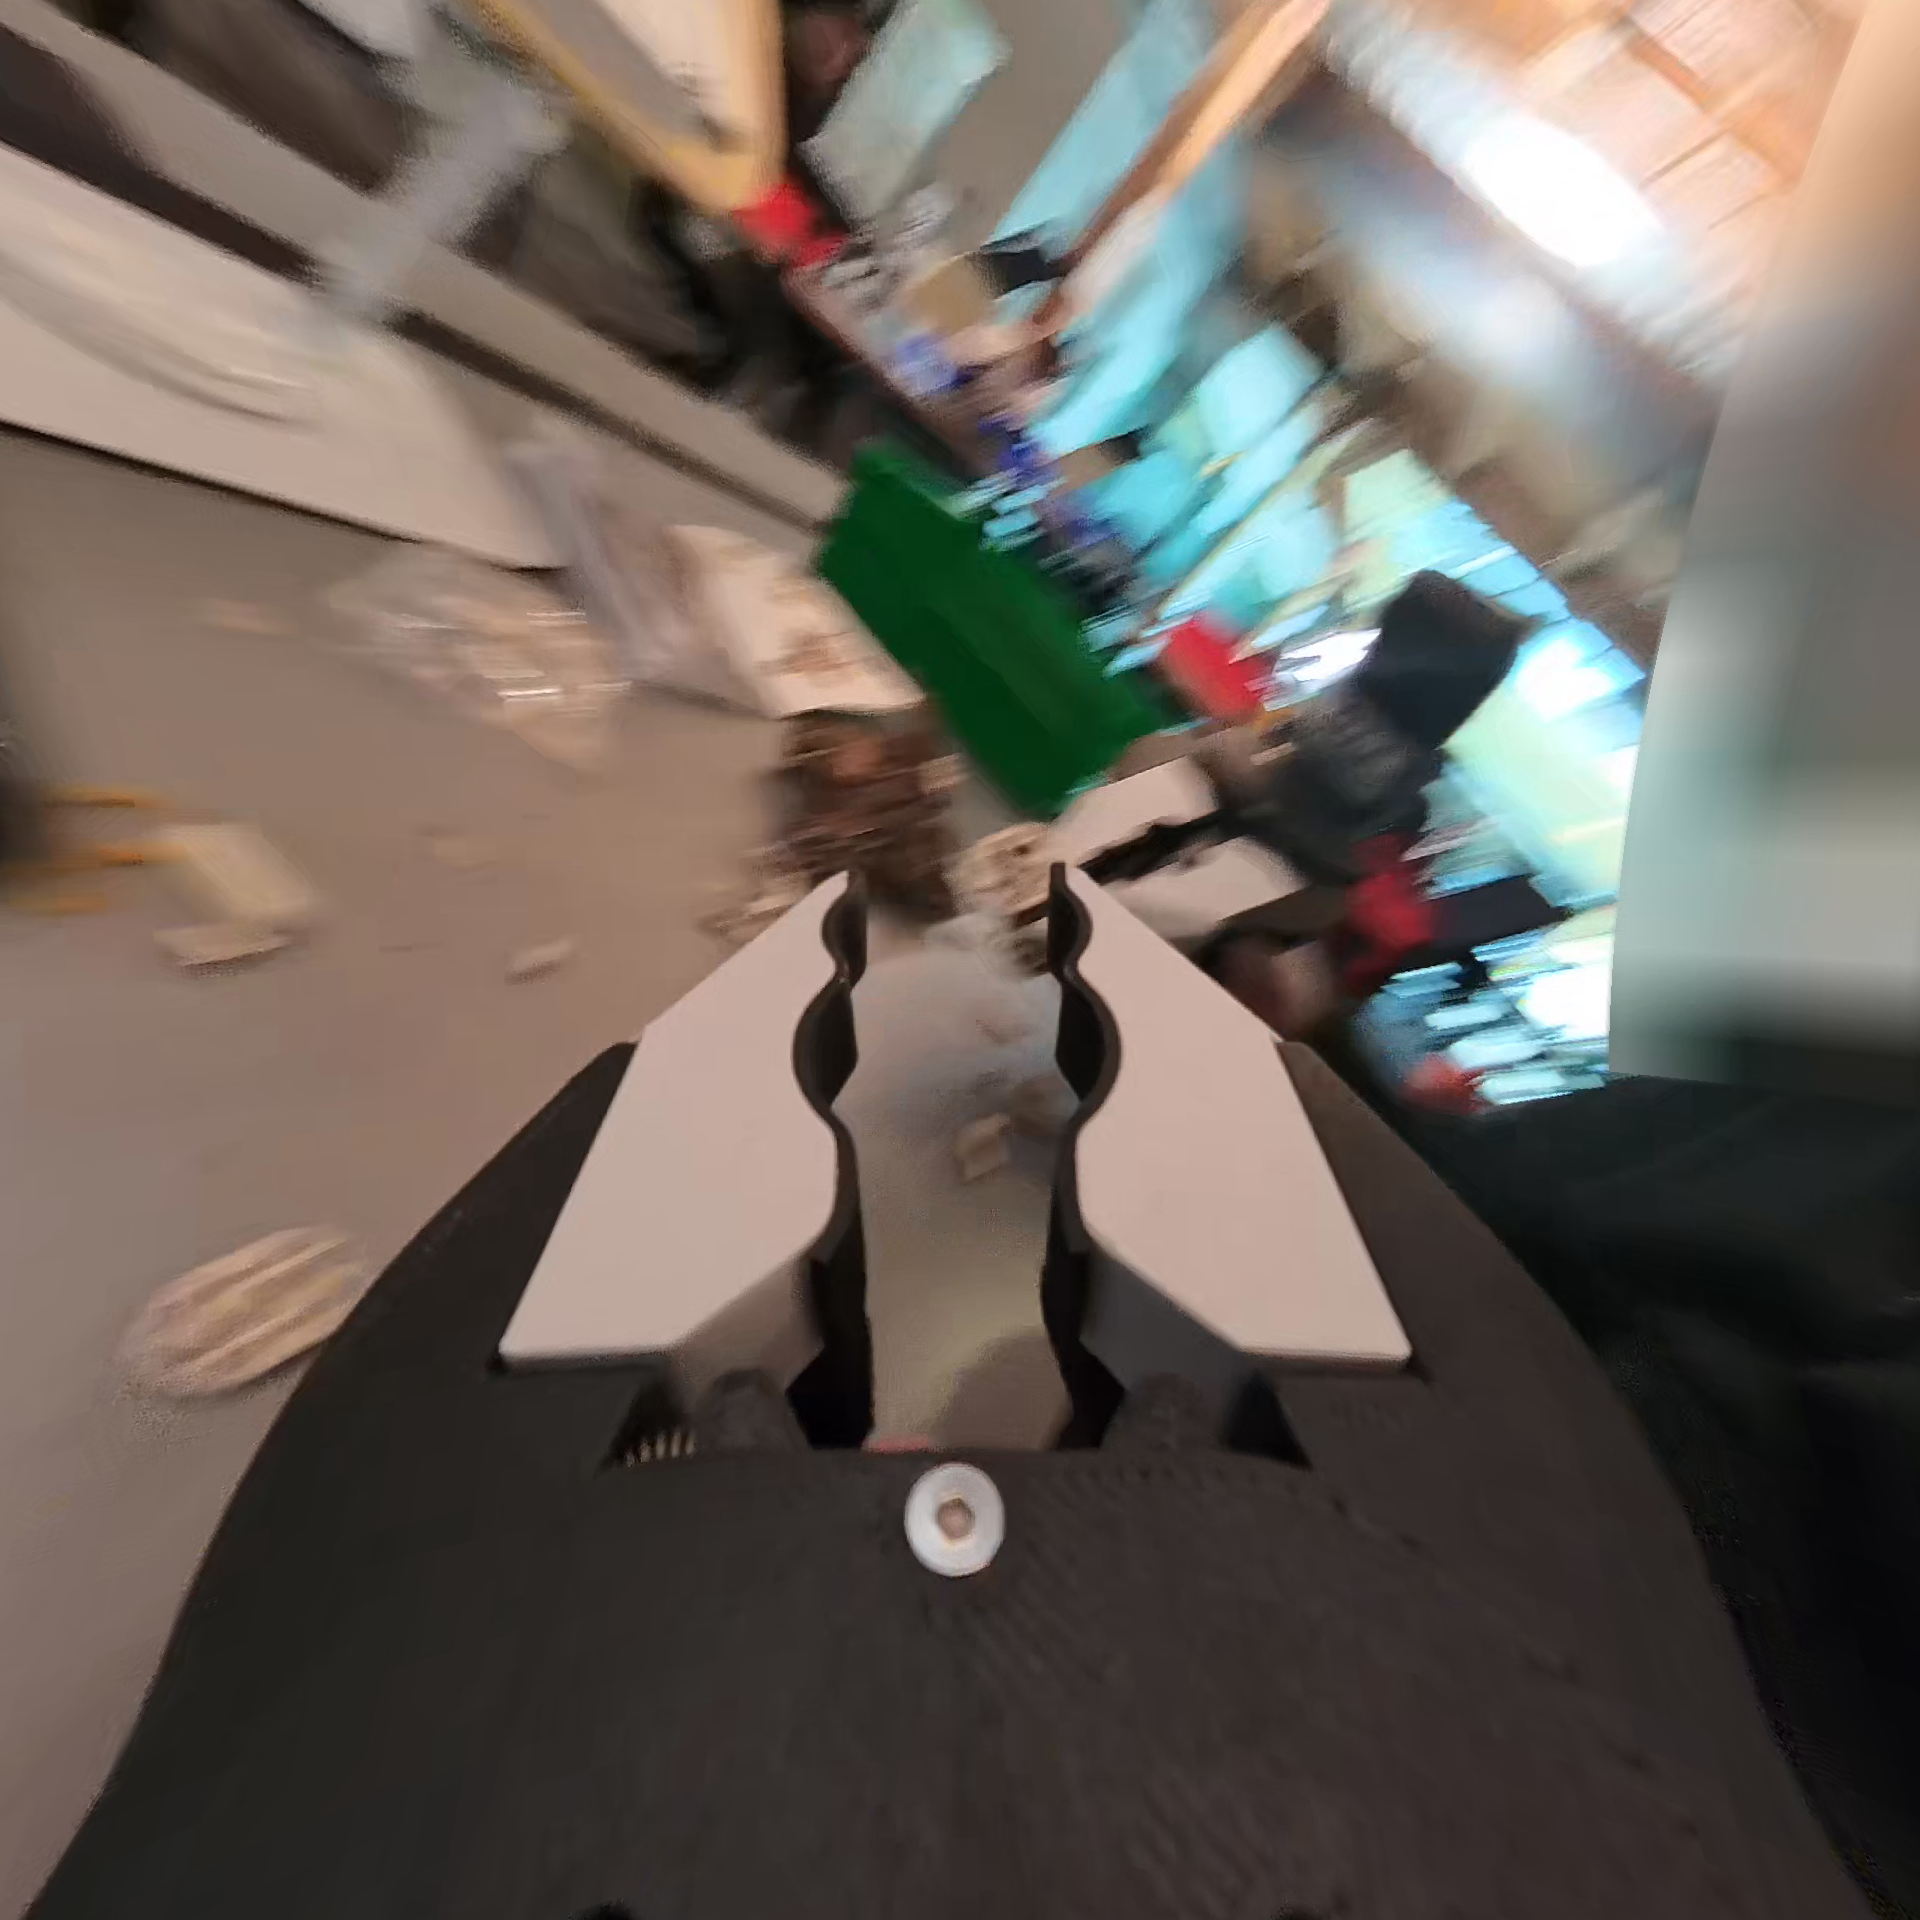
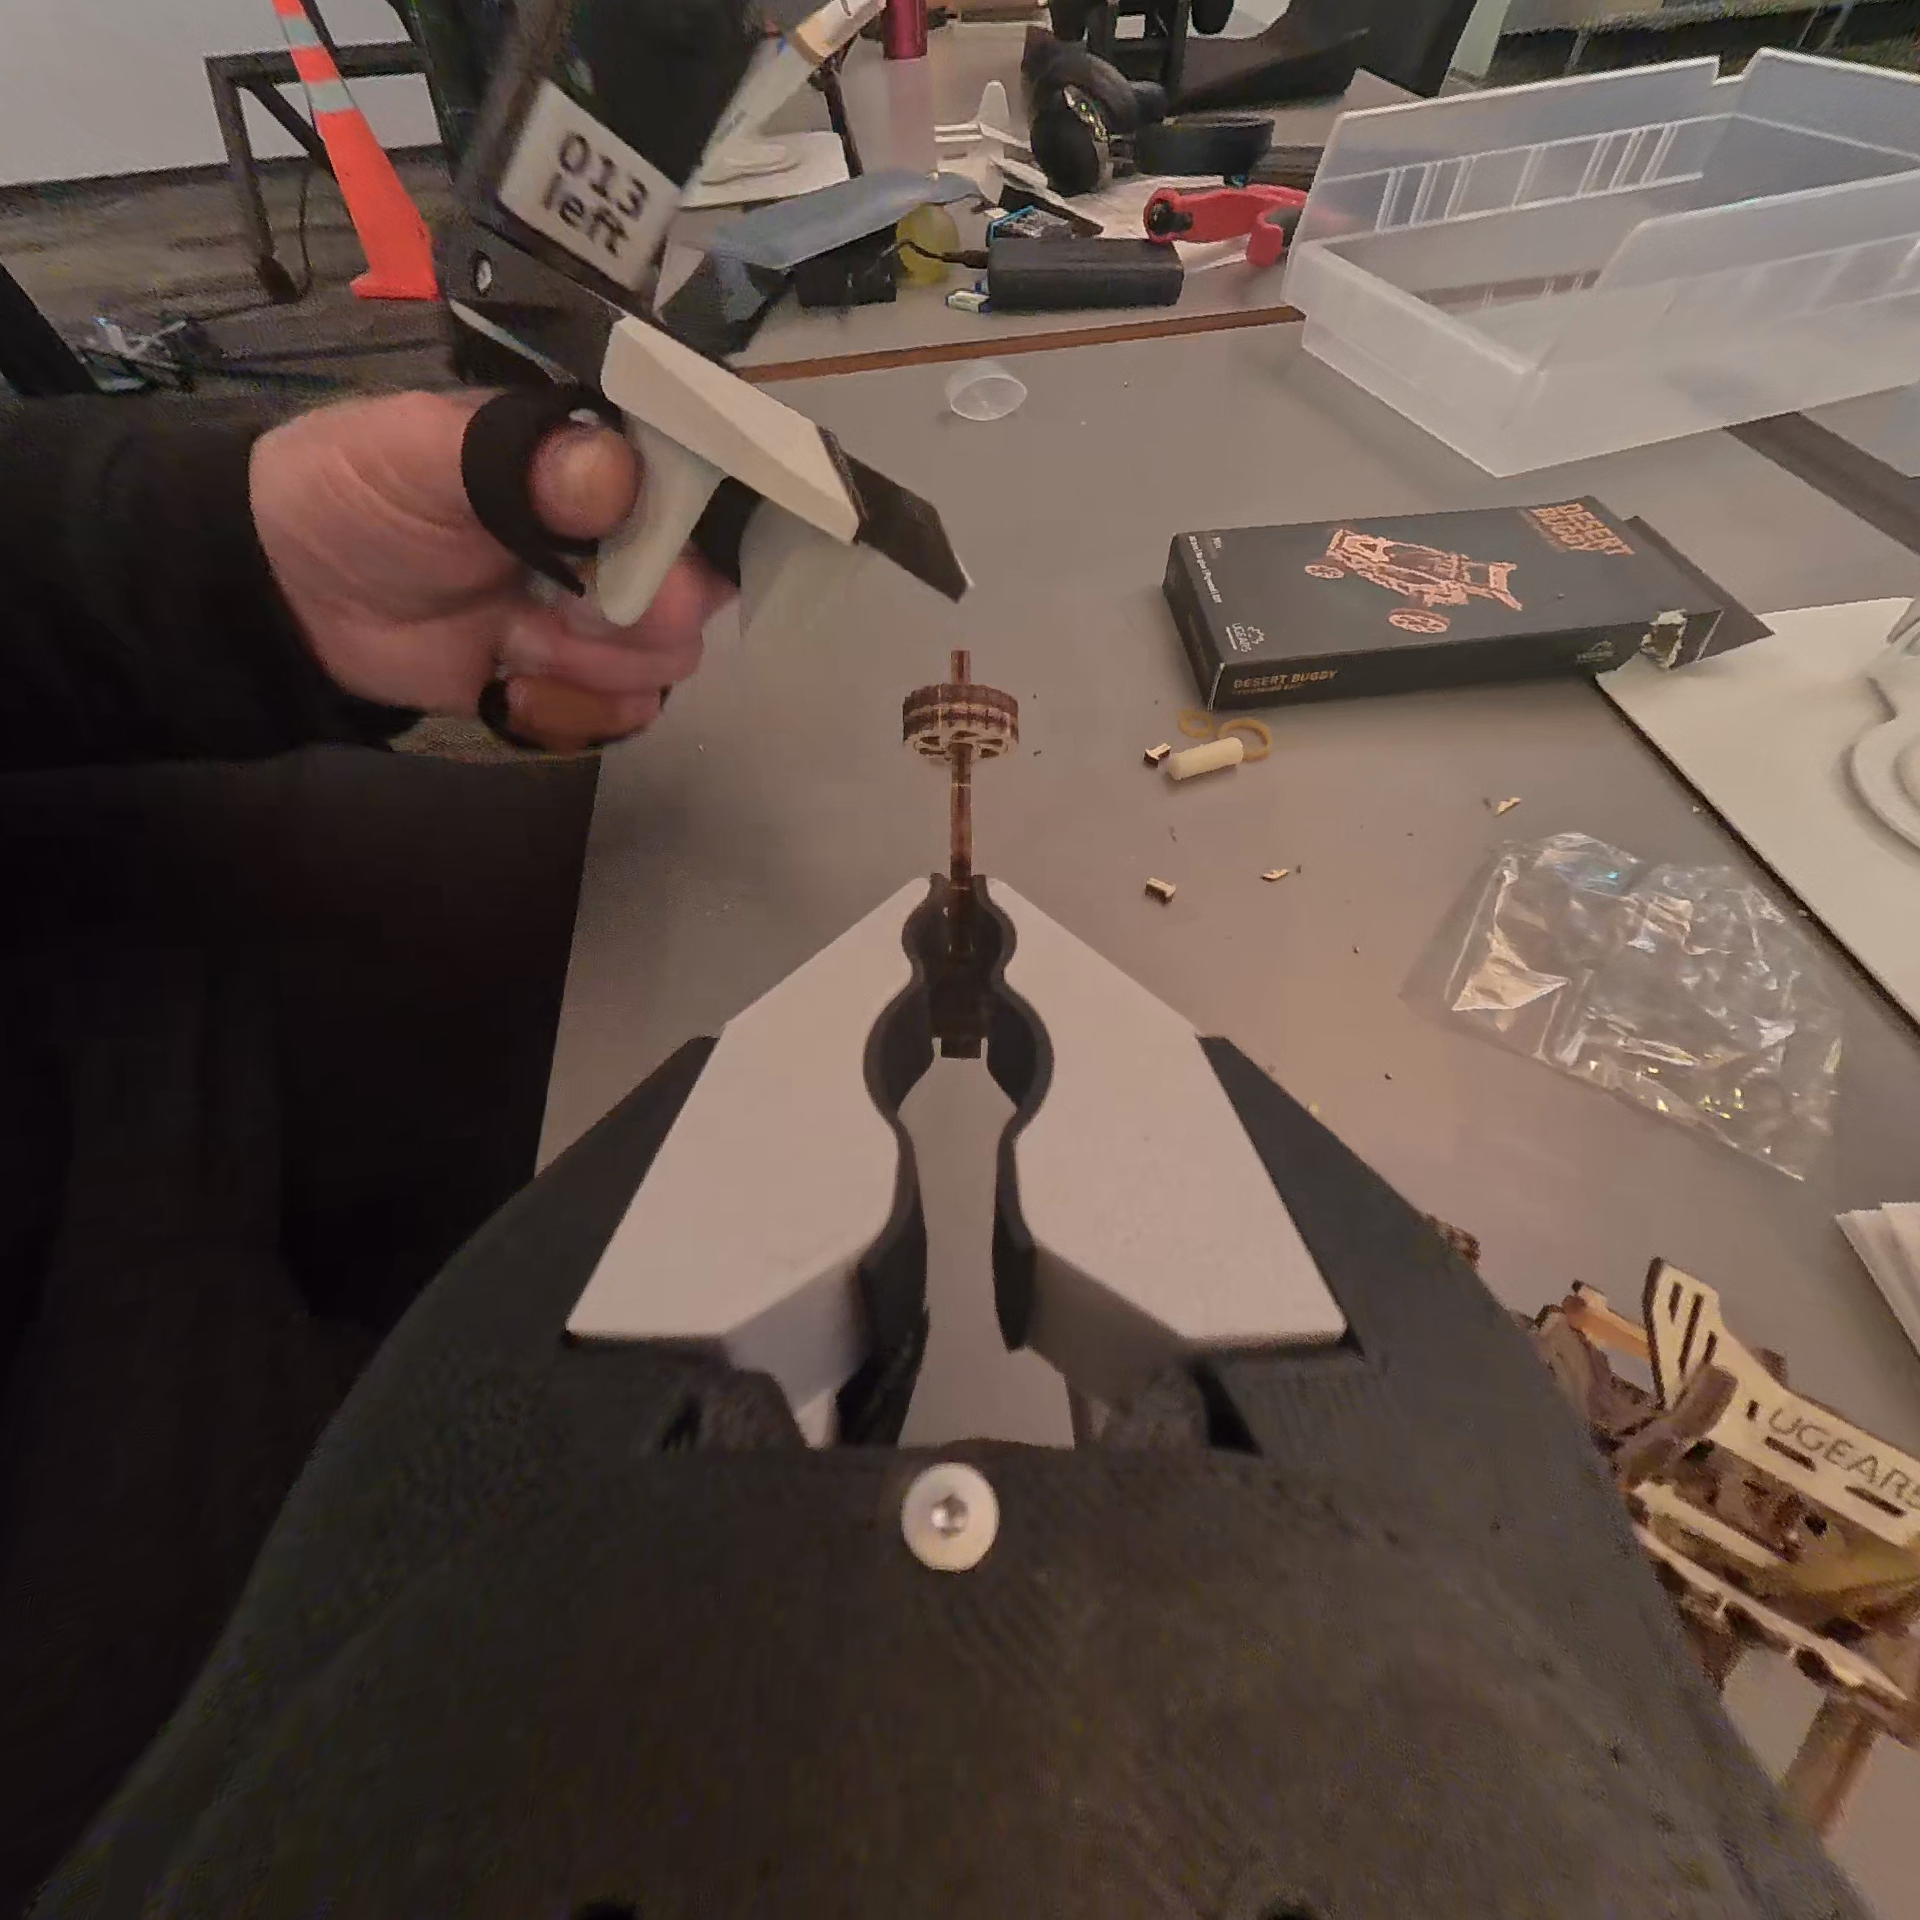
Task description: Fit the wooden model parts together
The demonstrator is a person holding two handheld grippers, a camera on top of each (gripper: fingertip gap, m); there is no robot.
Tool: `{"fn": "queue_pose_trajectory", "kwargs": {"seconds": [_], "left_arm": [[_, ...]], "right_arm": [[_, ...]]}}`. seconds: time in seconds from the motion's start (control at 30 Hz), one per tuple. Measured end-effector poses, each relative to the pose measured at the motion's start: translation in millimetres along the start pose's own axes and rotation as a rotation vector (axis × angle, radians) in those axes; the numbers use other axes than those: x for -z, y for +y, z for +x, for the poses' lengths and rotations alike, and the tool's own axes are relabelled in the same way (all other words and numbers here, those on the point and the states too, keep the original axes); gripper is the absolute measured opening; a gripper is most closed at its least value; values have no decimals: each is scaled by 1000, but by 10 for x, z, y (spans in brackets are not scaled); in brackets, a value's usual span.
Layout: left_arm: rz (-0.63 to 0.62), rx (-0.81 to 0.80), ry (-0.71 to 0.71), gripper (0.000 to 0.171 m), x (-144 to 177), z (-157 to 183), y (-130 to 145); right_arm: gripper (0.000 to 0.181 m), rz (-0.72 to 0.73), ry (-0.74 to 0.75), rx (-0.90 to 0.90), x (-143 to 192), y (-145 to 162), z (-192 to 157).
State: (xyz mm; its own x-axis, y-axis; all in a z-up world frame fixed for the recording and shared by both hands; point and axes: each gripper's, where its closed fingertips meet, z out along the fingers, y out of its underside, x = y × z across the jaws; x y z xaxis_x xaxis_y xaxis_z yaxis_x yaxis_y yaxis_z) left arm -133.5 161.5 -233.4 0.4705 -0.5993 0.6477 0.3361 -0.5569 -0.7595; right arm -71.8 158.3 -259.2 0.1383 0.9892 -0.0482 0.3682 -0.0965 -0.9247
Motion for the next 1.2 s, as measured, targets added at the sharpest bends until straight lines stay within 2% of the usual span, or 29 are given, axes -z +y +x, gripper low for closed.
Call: {"fn": "queue_pose_trajectory", "kwargs": {"seconds": [0.1, 0.17, 0.27, 0.37, 0.43, 0.57, 0.63, 1.0, 1.1, 1.2], "left_arm": [[-175, -210, -319, 33, 329, -503, 130], [-324, -311, -473, 38, 481, -794, 283], [-461, -372, -570, 41, 527, -1033, 464], [-524, -396, -623, 42, 509, -1194, 574], [-510, -442, -642, 37, 484, -1234, 542], [-516, -463, -654, 32, 483, -1259, 531], [-515, -459, -645, 20, 482, -1251, 536], [-504, -488, -629, 18, 469, -1199, 535], [-353, -414, -493, 18, 330, -941, 381], [-71, -153, -161, 18, 110, -412, 79]], "right_arm": [[0, -10, 2, -9, -3, 65, 31], [0, -12, -1, -12, -19, 93, 33], [0, -23, 3, -12, -47, 128, 30], [0, -46, 23, 12, -54, 146, 35], [0, -51, 34, 24, -47, 138, 39], [0, -53, 45, 38, -41, 129, 44], [0, -51, 44, 40, -43, 126, 39], [0, -54, 45, 34, -33, 159, 66], [0, -52, 41, 34, -34, 150, 61], [0, -52, 34, 45, -48, 117, 40]]}}
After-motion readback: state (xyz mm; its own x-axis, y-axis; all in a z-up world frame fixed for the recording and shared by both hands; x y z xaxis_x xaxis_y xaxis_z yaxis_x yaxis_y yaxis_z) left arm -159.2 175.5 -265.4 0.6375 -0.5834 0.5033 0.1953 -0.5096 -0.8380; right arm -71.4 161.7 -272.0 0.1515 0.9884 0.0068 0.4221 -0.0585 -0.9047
